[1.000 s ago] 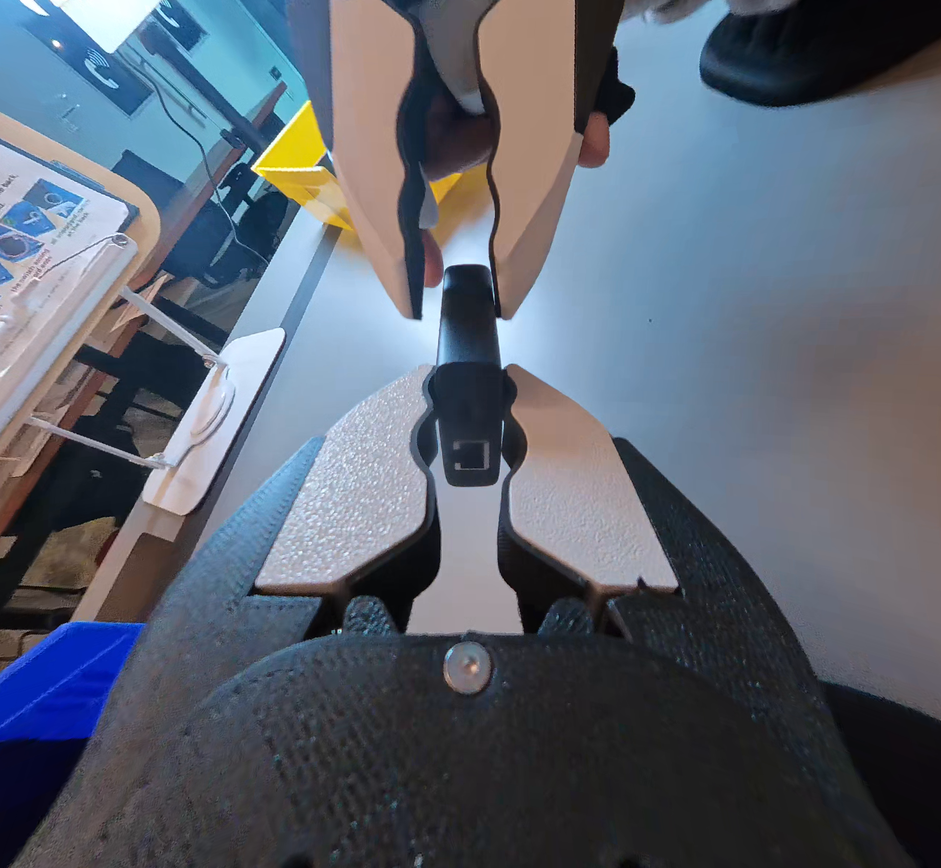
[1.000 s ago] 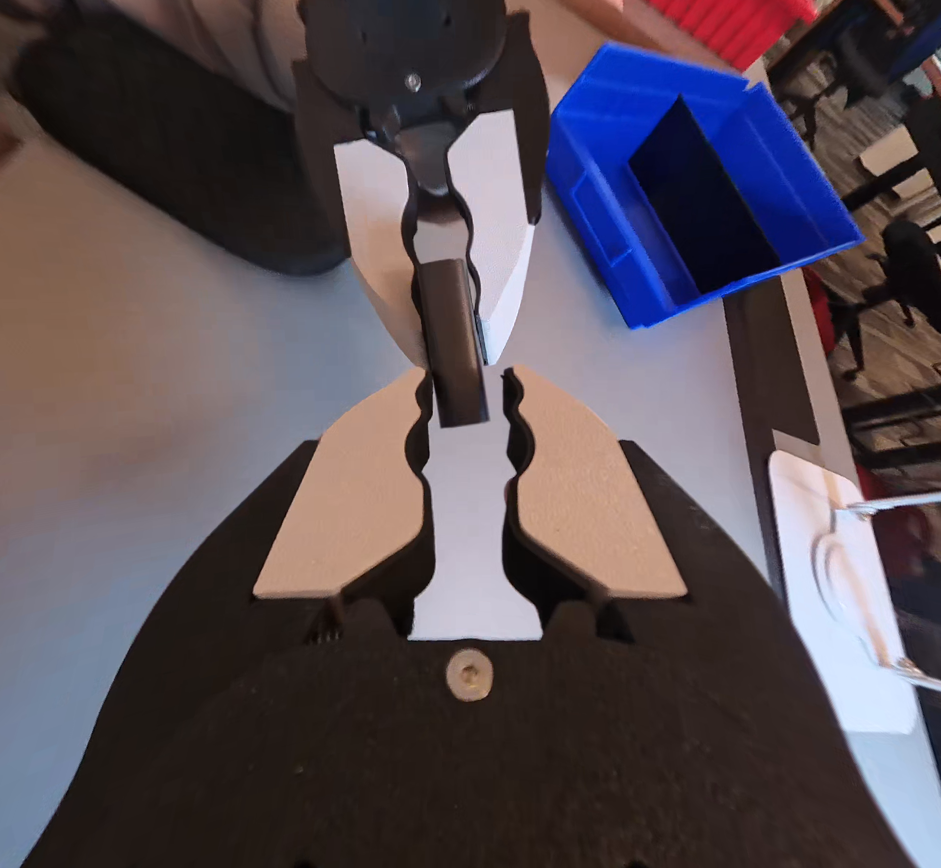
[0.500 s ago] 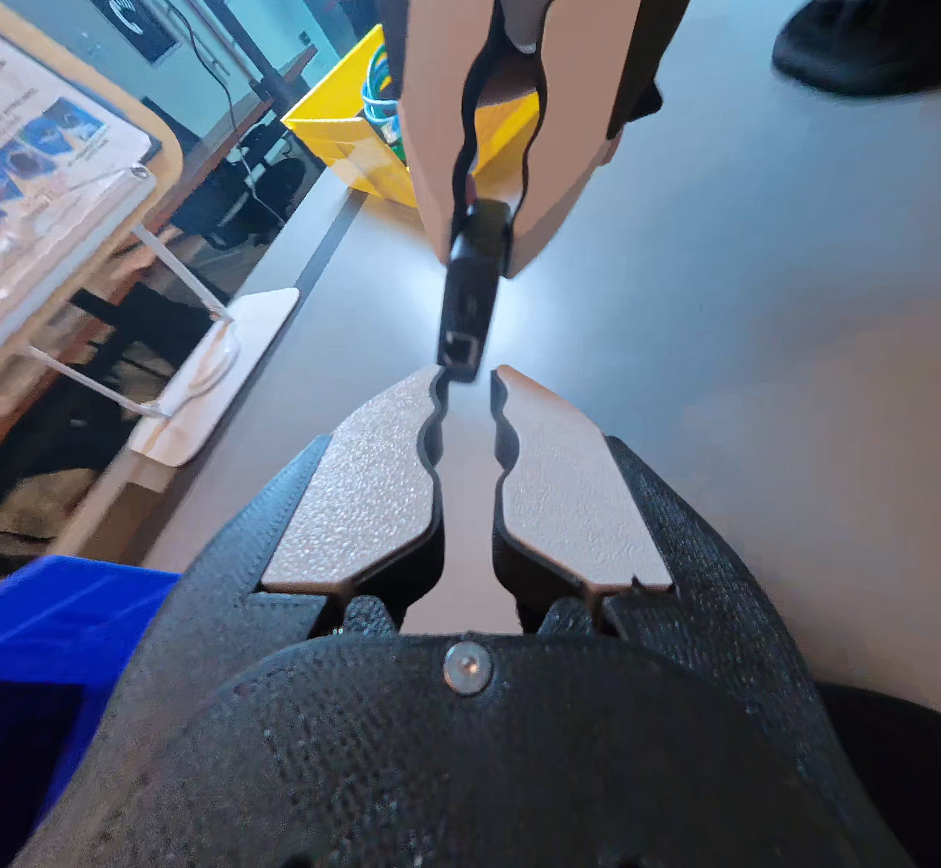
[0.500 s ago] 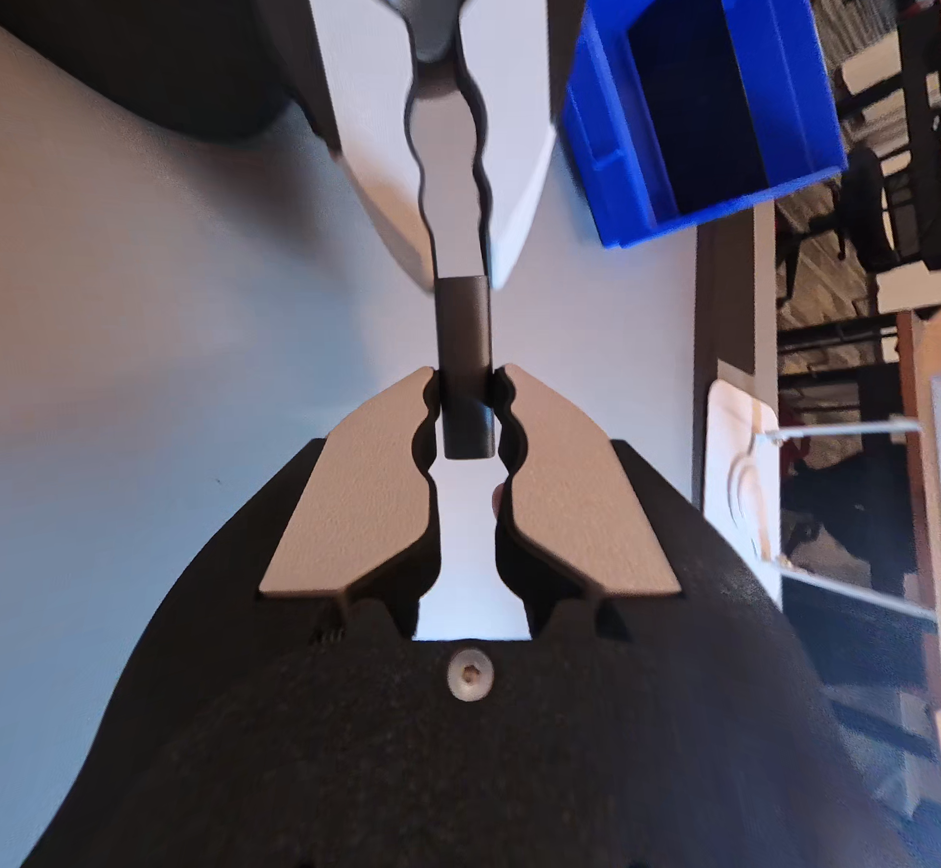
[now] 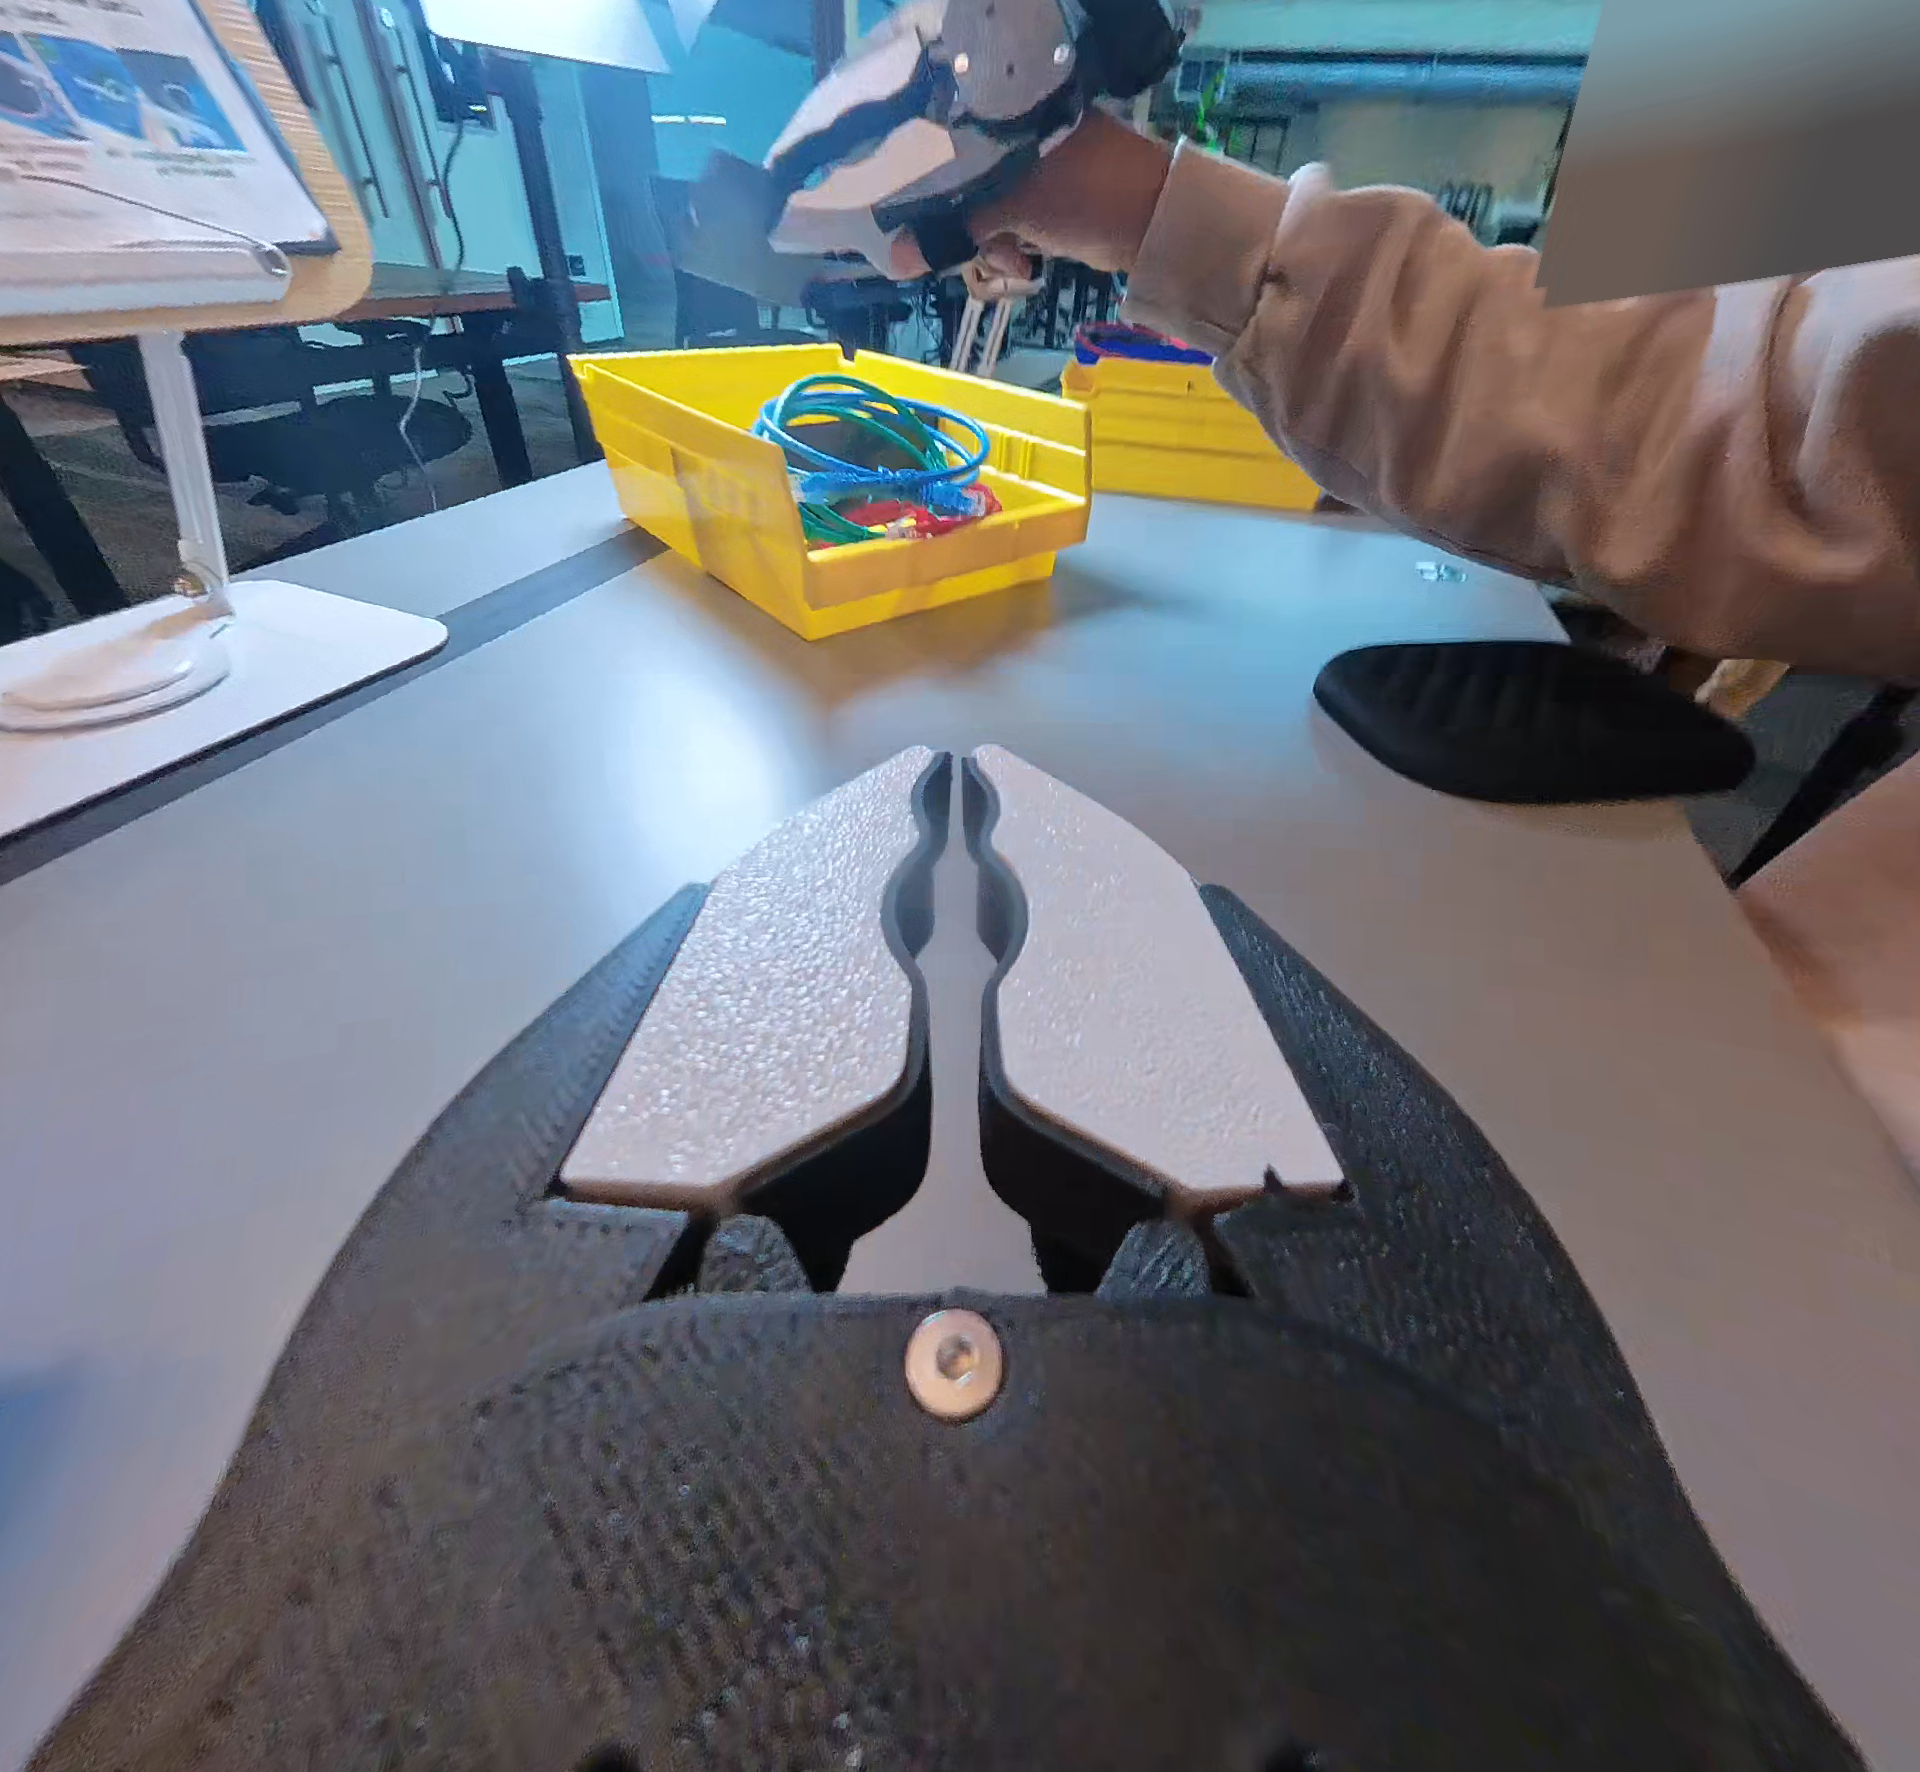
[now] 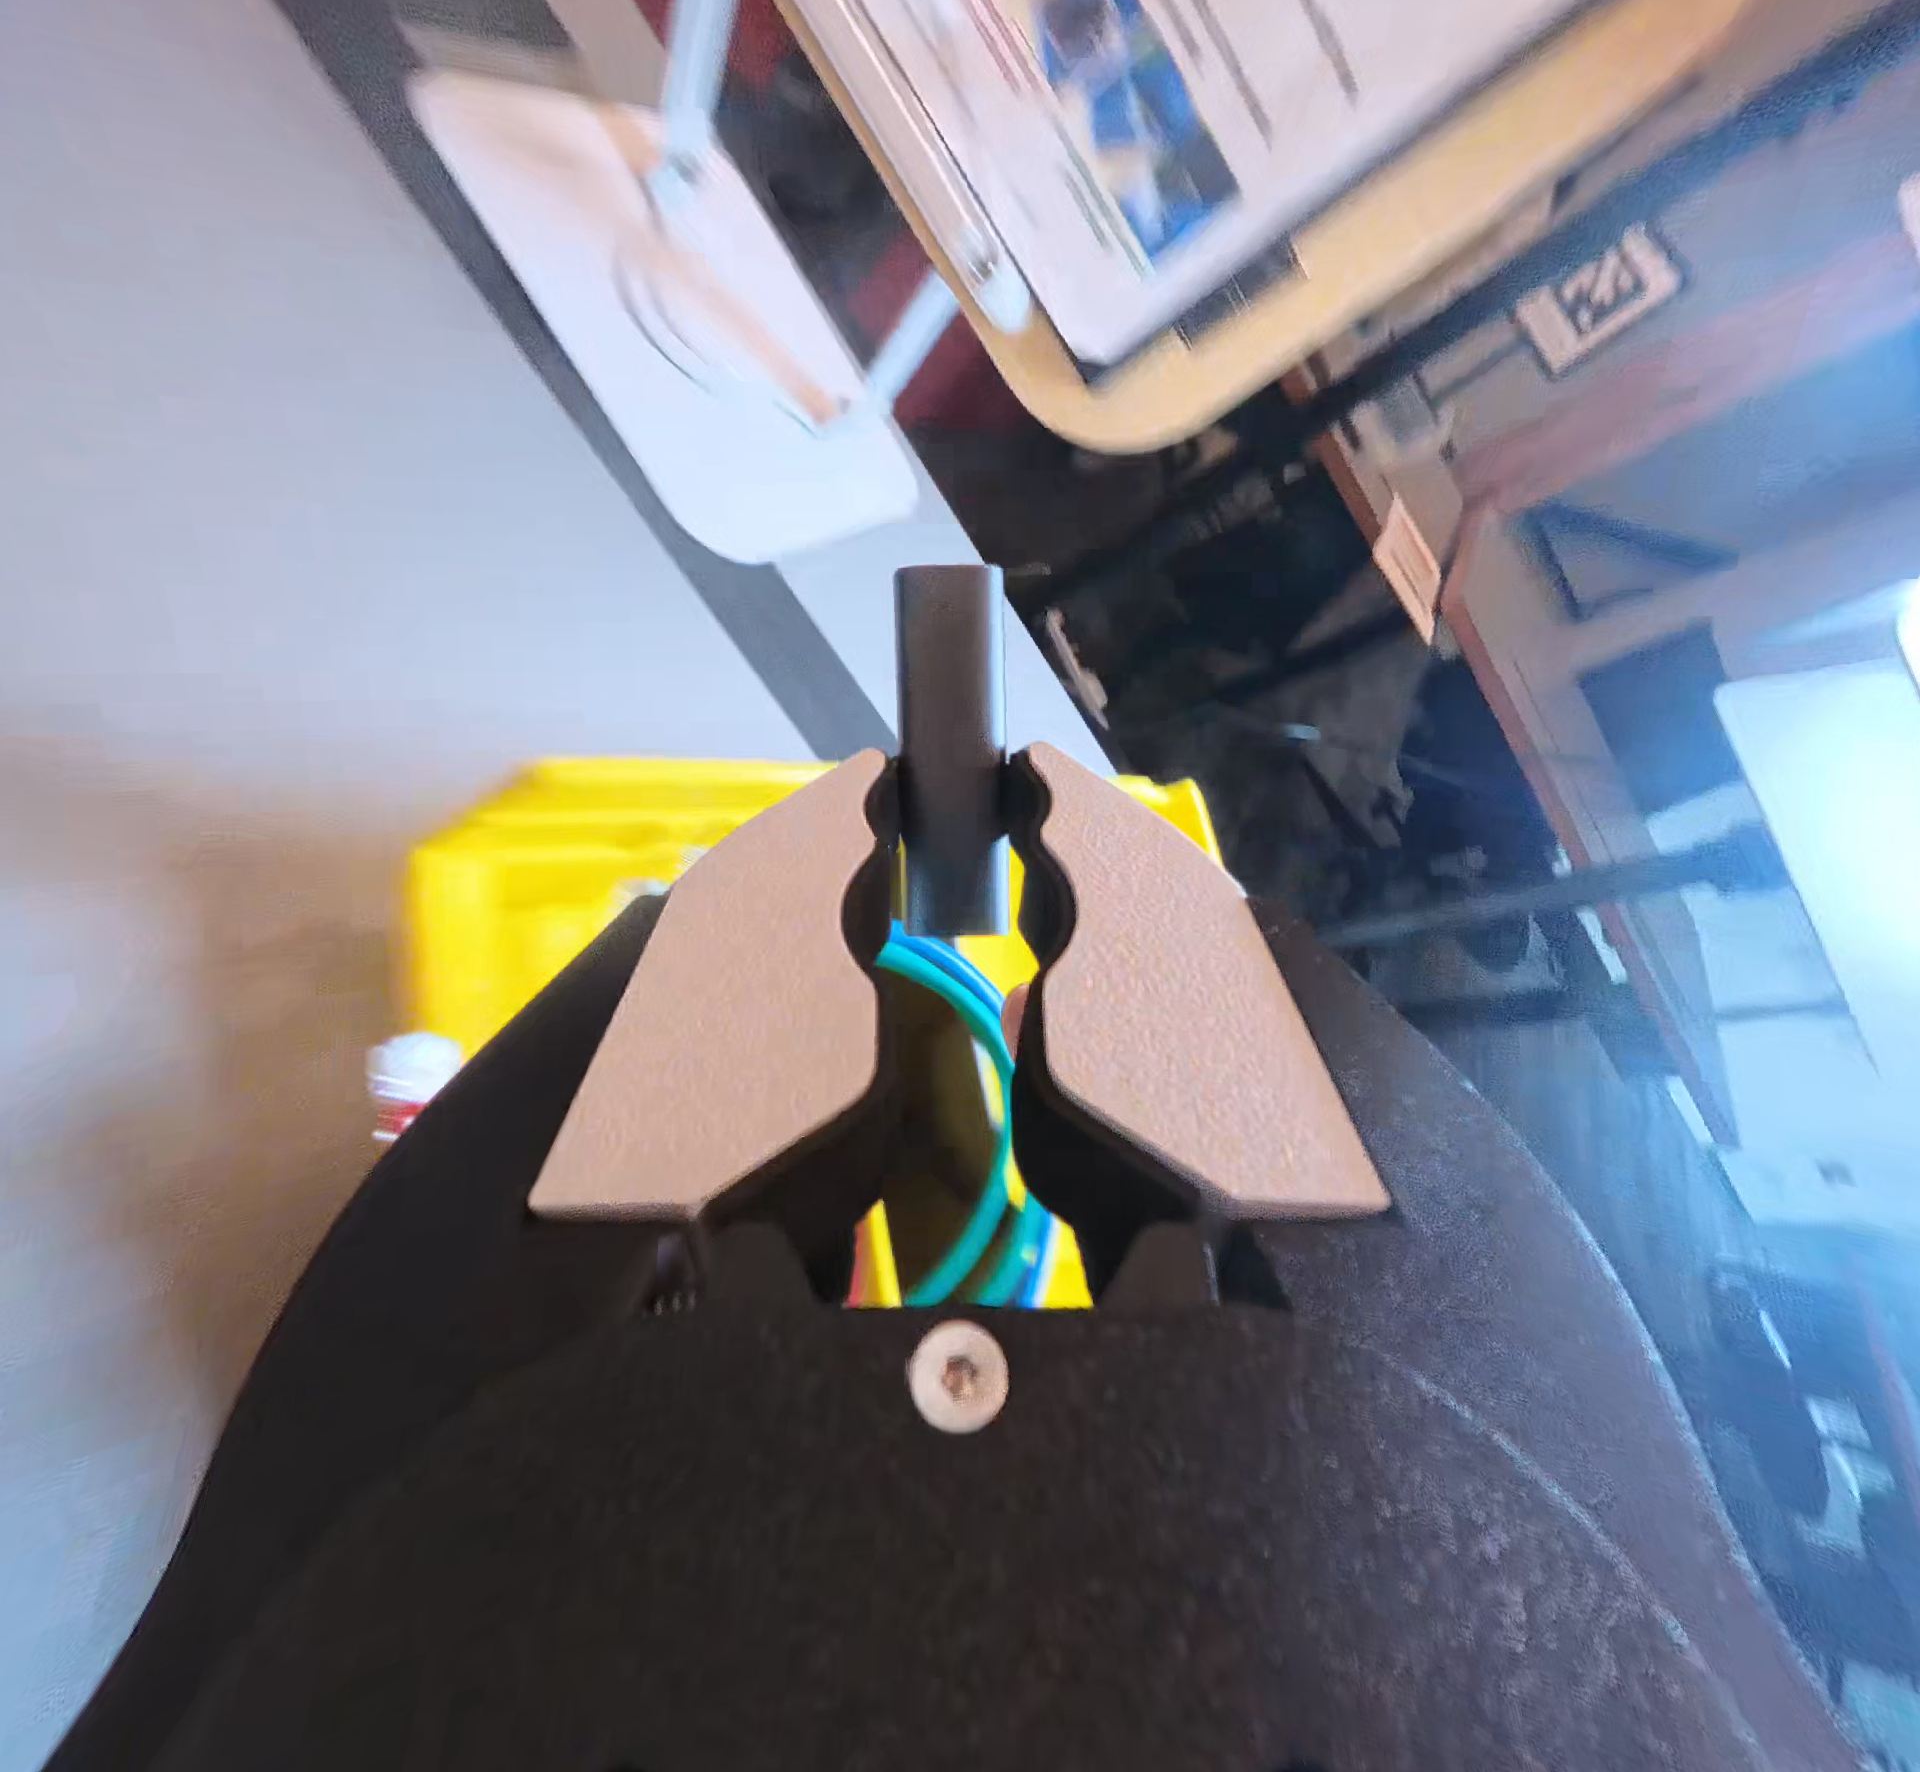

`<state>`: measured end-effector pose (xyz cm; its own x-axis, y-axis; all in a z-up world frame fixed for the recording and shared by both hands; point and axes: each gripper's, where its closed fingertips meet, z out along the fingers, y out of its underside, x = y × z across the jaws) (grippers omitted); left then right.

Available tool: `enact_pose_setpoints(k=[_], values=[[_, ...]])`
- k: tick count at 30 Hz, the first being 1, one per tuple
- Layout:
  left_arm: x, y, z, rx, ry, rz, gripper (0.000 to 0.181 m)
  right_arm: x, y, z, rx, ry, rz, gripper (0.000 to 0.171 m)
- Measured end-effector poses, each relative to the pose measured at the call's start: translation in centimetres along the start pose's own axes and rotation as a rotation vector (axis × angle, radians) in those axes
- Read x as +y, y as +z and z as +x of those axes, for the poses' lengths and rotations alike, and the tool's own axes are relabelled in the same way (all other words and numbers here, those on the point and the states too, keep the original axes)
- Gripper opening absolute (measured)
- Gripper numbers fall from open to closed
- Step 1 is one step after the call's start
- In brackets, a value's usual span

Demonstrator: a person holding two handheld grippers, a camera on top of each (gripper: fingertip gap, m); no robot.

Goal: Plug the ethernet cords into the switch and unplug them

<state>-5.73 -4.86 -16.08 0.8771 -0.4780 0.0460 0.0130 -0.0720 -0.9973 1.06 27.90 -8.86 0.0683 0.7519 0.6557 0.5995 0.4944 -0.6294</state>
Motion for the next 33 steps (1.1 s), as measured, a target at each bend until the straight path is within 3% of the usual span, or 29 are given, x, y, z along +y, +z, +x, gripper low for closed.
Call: enact_pose_setpoints(k=[6, 10, 14, 16, 21, 24, 27, 33], values=[[-0.3, -1.1, -2.3, -0.114, -0.007, 0.032, 0.001, 9.4, 3.1, 7.4, -0.024, 0.112, -0.154, 0.020], [0.8, -0.7, -2.4, -0.132, 0.067, -0.034, 0.000, 14.9, 5.6, 8.3, -0.053, 0.081, -0.328, 0.020], [2.3, -0.1, -2.0, -0.113, 0.112, -0.105, 0.000, 17.7, 8.8, 8.0, -0.099, 0.032, -0.437, 0.020], [2.6, 0.0, -1.9, -0.103, 0.133, -0.122, 0.000, 18.6, 10.3, 6.6, -0.191, 0.022, -0.493, 0.020], [3.1, 0.2, -1.5, -0.074, 0.140, -0.139, 0.000, 19.7, 13.5, 5.7, -0.214, -0.035, -0.583, 0.020], [3.5, 0.4, -1.2, -0.059, 0.152, -0.156, 0.000, 18.6, 14.8, 5.0, -0.238, 0.030, -0.545, 0.021], [3.8, 0.5, -0.9, -0.049, 0.172, -0.171, 0.000, 18.3, 14.9, 2.8, -0.370, 0.083, -0.569, 0.033], [3.8, 0.5, -0.7, -0.042, 0.186, -0.178, 0.000, 16.3, 13.9, 4.1, -0.391, 0.148, -0.527, 0.040]])
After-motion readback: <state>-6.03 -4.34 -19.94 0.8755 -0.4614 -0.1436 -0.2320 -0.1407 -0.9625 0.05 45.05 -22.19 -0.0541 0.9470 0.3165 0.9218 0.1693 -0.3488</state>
